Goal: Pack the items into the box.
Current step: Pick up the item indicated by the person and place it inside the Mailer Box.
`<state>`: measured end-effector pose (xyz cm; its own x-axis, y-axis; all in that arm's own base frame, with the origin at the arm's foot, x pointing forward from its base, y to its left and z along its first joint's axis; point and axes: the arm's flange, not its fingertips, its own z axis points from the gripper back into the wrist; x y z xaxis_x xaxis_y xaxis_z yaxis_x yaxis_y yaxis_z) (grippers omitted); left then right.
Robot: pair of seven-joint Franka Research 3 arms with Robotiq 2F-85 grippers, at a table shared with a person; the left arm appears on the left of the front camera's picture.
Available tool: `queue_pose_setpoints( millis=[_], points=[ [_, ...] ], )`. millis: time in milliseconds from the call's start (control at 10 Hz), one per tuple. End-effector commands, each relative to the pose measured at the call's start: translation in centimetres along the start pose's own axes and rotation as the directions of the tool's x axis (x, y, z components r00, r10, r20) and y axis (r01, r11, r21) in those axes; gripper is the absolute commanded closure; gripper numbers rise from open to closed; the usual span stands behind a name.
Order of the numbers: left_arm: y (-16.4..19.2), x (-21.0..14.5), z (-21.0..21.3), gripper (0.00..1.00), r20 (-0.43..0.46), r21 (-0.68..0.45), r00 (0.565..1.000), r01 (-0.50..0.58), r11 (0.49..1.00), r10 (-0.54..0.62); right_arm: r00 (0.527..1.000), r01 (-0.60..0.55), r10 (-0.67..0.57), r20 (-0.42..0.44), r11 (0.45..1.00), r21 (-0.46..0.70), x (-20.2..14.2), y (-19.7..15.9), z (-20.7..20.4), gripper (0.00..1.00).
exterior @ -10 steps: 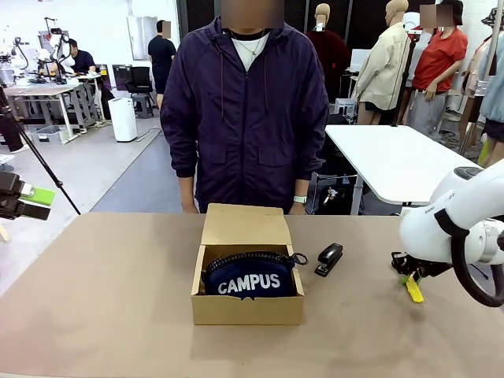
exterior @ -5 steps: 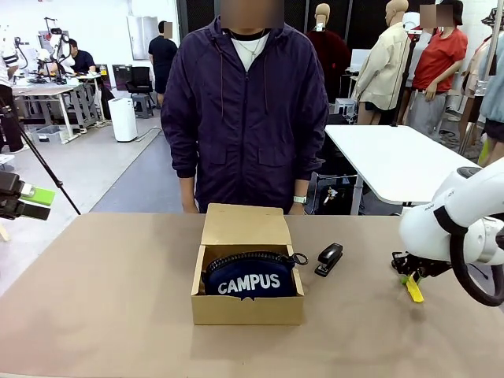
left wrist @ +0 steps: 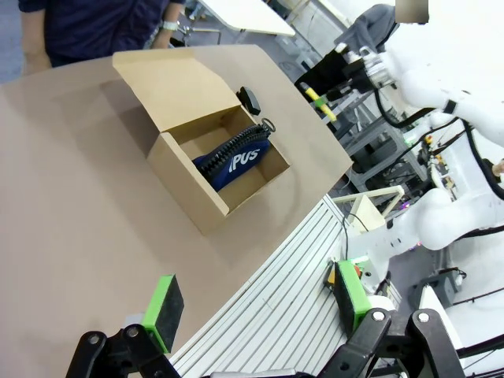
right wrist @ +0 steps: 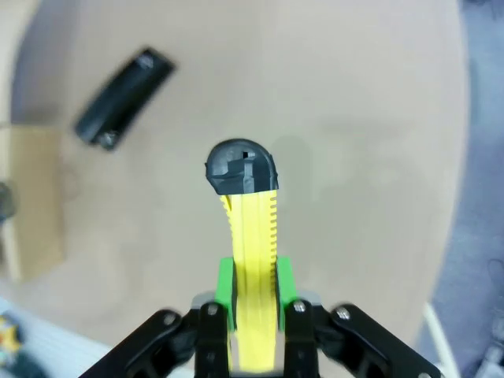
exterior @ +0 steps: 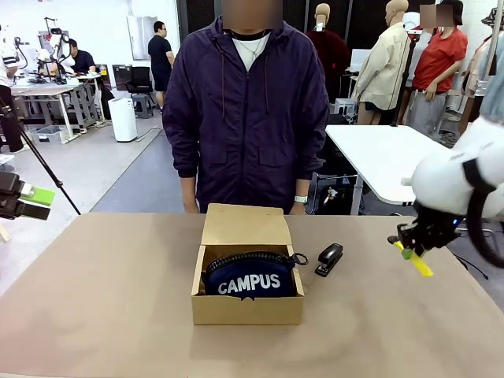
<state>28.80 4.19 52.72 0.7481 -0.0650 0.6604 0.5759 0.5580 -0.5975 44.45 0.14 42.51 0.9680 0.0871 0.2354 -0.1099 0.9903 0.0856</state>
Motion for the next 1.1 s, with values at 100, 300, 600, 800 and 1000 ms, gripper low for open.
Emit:
queue_pose_setpoints(
  millis=[100,300,600,800,1000],
  points=[
    [0.1,0.0,0.2,0.0,0.0,-0.006,1.0,0.015,1.0,-0.015,0.996,-0.086,0.086,0.009,0.996,0.025,-1.3,-0.3,2.6,1.0],
    [0.1,0.0,0.2,0.0,0.0,-0.006,1.0,0.015,1.0,-0.015,0.999,-0.044,0.044,0.003,0.999,0.009,-0.7,0.7,2.7,1.0],
    [0.1,0.0,0.2,0.0,0.0,-0.006,1.0,0.015,1.0,-0.015,0.998,-0.058,0.058,-0.007,0.998,0.018,-1.0,0.6,3.1,1.0],
    [0.1,0.0,0.2,0.0,0.0,-0.006,1.0,0.015,1.0,-0.015,0.961,-0.266,0.263,0.09,0.964,0.013,3.3,5.4,3.8,1.0],
    [0.1,0.0,0.2,0.0,0.0,-0.006,1.0,0.015,1.0,-0.015,0.817,-0.573,0.563,0.122,0.817,0.062,7.5,13.5,3.2,1.0]
  ],
)
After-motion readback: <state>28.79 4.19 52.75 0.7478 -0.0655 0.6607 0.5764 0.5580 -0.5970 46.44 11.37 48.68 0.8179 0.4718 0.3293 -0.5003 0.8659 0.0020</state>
